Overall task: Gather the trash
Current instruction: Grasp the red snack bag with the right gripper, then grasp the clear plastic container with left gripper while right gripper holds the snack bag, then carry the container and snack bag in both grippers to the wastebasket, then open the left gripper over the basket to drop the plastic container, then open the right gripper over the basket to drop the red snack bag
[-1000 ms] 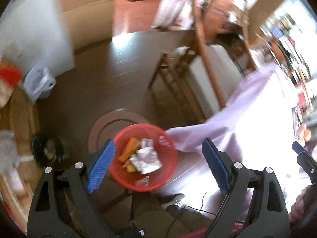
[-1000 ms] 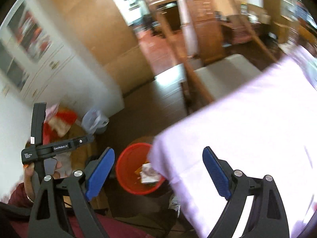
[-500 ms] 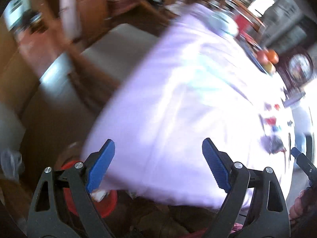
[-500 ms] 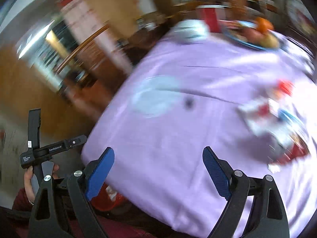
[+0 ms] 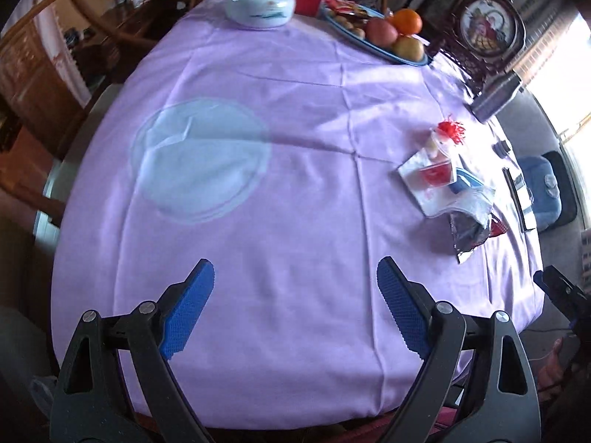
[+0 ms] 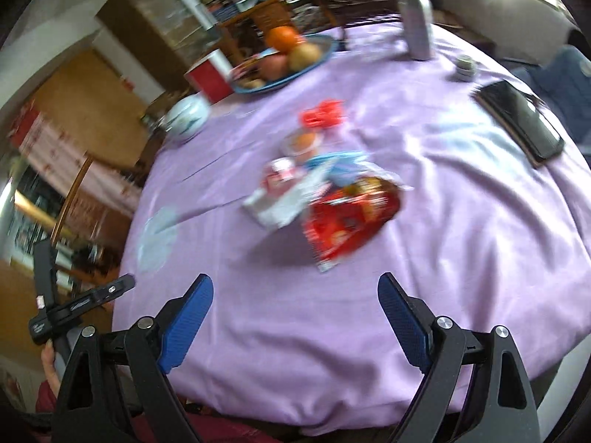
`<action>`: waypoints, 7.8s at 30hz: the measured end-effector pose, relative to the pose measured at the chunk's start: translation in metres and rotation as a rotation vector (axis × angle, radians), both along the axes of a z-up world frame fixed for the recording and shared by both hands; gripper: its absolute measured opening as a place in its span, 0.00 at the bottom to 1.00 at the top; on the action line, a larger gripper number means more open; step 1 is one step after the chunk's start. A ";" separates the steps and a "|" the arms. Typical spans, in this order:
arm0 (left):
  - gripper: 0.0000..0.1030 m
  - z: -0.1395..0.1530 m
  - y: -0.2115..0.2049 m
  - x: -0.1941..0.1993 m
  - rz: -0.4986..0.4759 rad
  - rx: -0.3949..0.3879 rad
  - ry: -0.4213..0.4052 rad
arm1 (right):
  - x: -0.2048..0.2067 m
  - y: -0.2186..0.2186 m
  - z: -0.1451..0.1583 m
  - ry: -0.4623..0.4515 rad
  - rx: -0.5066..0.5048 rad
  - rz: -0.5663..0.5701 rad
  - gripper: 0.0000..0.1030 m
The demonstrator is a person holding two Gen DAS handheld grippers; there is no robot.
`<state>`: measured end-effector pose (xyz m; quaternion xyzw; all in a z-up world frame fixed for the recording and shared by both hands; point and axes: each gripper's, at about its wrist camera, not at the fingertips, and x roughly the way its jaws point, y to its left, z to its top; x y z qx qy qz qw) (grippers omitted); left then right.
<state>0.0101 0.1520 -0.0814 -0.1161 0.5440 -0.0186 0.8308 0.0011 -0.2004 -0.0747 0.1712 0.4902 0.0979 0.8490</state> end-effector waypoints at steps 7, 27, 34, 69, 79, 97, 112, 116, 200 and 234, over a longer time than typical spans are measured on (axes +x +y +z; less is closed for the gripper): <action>0.86 0.003 -0.003 -0.001 0.051 0.050 0.025 | 0.039 -0.016 -0.025 0.056 0.021 -0.002 0.87; 0.87 0.001 0.018 -0.033 0.254 0.109 0.107 | 0.104 -0.012 -0.069 0.146 0.042 0.073 0.87; 0.87 0.006 0.002 -0.023 0.199 0.121 0.097 | 0.098 0.005 -0.059 0.067 0.070 0.131 0.53; 0.87 0.023 -0.069 0.050 0.007 0.113 0.029 | 0.088 -0.030 -0.050 -0.017 -0.017 0.074 0.16; 0.87 -0.013 -0.144 0.128 -0.149 0.130 0.022 | 0.040 -0.143 -0.023 -0.009 -0.006 -0.168 0.17; 0.87 -0.019 -0.156 0.133 -0.123 0.027 0.059 | 0.041 -0.139 -0.008 -0.071 0.021 -0.097 0.23; 0.55 -0.060 -0.185 0.150 -0.165 0.052 0.070 | 0.046 -0.143 -0.009 -0.041 0.001 -0.081 0.22; 0.54 -0.026 -0.183 0.133 -0.177 0.058 -0.030 | 0.048 -0.138 -0.003 -0.062 0.010 -0.068 0.22; 0.85 0.001 0.227 -0.398 1.263 -0.042 0.022 | -0.043 0.409 0.050 -0.057 0.066 1.192 0.22; 0.86 0.004 0.211 -0.495 1.412 -0.071 0.061 | -0.187 0.544 -0.023 0.047 -0.067 1.582 0.47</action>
